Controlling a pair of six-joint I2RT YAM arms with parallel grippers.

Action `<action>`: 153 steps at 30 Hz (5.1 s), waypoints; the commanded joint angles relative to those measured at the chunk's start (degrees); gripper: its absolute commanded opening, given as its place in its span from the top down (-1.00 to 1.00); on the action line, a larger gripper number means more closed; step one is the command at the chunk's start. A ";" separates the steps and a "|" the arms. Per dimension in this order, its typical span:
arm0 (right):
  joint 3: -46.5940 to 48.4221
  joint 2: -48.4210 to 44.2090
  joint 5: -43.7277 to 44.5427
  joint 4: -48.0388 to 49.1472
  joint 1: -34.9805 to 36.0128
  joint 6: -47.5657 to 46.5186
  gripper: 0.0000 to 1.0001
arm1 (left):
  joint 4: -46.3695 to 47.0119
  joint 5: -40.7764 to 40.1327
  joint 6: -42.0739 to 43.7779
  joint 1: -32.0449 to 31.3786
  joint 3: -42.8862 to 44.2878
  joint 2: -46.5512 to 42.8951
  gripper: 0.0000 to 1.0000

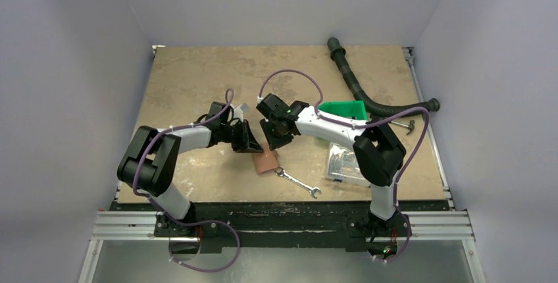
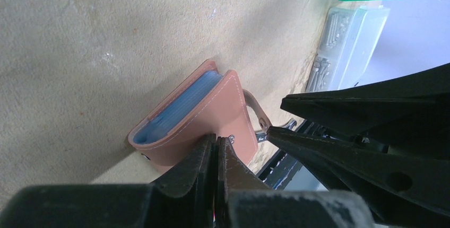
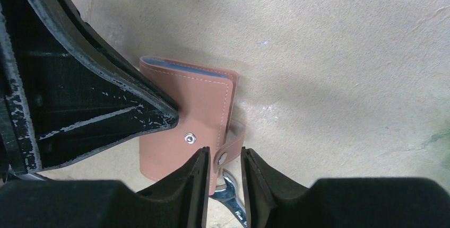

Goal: Put the credit cards into the card holder
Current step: Close the card holder at the center of the board.

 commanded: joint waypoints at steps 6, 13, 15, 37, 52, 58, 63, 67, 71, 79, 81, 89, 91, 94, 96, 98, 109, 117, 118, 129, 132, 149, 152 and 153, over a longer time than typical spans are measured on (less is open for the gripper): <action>-0.64 -1.17 -1.99 0.28 0.06 -0.76 0.34 | -4.88 -4.90 3.00 0.15 -0.70 0.44 1.00; -1.74 -1.74 -3.15 1.07 0.06 -1.08 0.47 | -4.86 -4.97 3.02 0.15 -0.72 0.53 1.00; -1.62 -1.64 -3.34 1.01 0.06 -0.91 0.54 | -4.83 -4.91 3.07 0.15 -0.72 0.61 1.00; -4.47 -4.03 -15.01 7.32 -2.75 -0.38 1.00 | -4.79 -4.90 3.21 0.13 -0.64 0.62 1.00; -9.86 -1.73 -27.52 17.89 -6.25 5.39 1.00 | -4.35 -4.20 2.95 0.06 -0.79 0.88 1.00; -9.61 -0.56 -26.96 17.02 -6.36 3.87 1.00 | -4.27 -4.20 2.91 0.06 -0.71 0.97 1.00; -8.01 0.29 -22.82 13.85 -6.27 1.14 1.00 | -4.18 -4.05 2.83 0.06 -0.68 1.22 1.00; -7.36 0.38 -20.76 11.95 -6.14 -0.29 1.00 | -4.18 -4.13 2.88 0.06 -0.72 1.30 1.00; -5.97 0.89 -16.91 9.22 -5.39 -2.10 1.00 | -4.02 -4.04 2.74 0.06 -0.63 1.49 1.00; -3.29 2.14 -13.79 7.26 -3.32 -2.74 1.00 | -4.09 -4.03 2.80 0.06 -0.63 1.58 1.00; -2.93 2.57 -14.15 7.42 -2.96 -2.58 1.00 | -4.05 -3.96 2.81 0.06 -0.62 1.63 1.00; -2.48 3.41 -16.43 8.99 -2.72 -1.13 1.00 | -4.01 -4.05 2.74 0.06 -0.72 1.58 1.00; -2.52 3.45 -16.93 9.32 -2.67 -0.93 1.00 | -4.01 -4.07 2.74 0.06 -0.69 1.50 1.00; -2.86 3.45 -18.66 10.33 -2.65 -0.12 1.00 | -3.99 -4.05 2.78 0.06 -0.72 1.60 1.00; -3.11 3.43 -19.91 10.84 -2.59 0.66 1.00 | -3.98 -4.03 2.80 0.06 -0.72 1.58 1.00; -3.47 3.61 -21.04 11.52 -2.58 1.10 1.00 | -3.97 -4.09 2.74 0.06 -0.72 1.50 1.00; -4.70 4.58 -20.88 11.33 -1.10 1.01 1.00 | -4.00 -4.13 2.80 0.06 -0.80 1.50 1.00; -8.02 4.20 -21.67 12.92 -0.91 1.98 1.00 | -3.92 -4.28 2.80 0.06 -0.73 1.41 1.00; -8.60 4.28 -22.00 13.71 -0.84 2.86 1.00 | -3.96 -4.21 2.76 0.06 -0.81 1.41 1.00; -9.95 6.07 -9.76 11.72 2.46 6.97 1.00 | -4.18 -4.76 2.75 0.06 -0.81 1.28 1.00; -9.00 6.94 -5.99 9.63 4.10 6.96 1.00 | -4.18 -4.90 2.75 0.06 -0.98 1.23 1.00; -7.81 11.23 2.24 5.66 11.46 12.53 1.00 | -4.71 -5.87 3.02 0.06 -0.98 0.46 1.00; -8.00 10.86 -0.11 7.12 12.02 12.89 1.00 | -4.77 -5.97 3.01 -0.02 -1.06 0.36 1.00; -8.80 9.83 -3.51 9.29 11.98 13.37 1.00 | -4.79 -6.10 3.00 -0.02 -1.07 0.28 1.00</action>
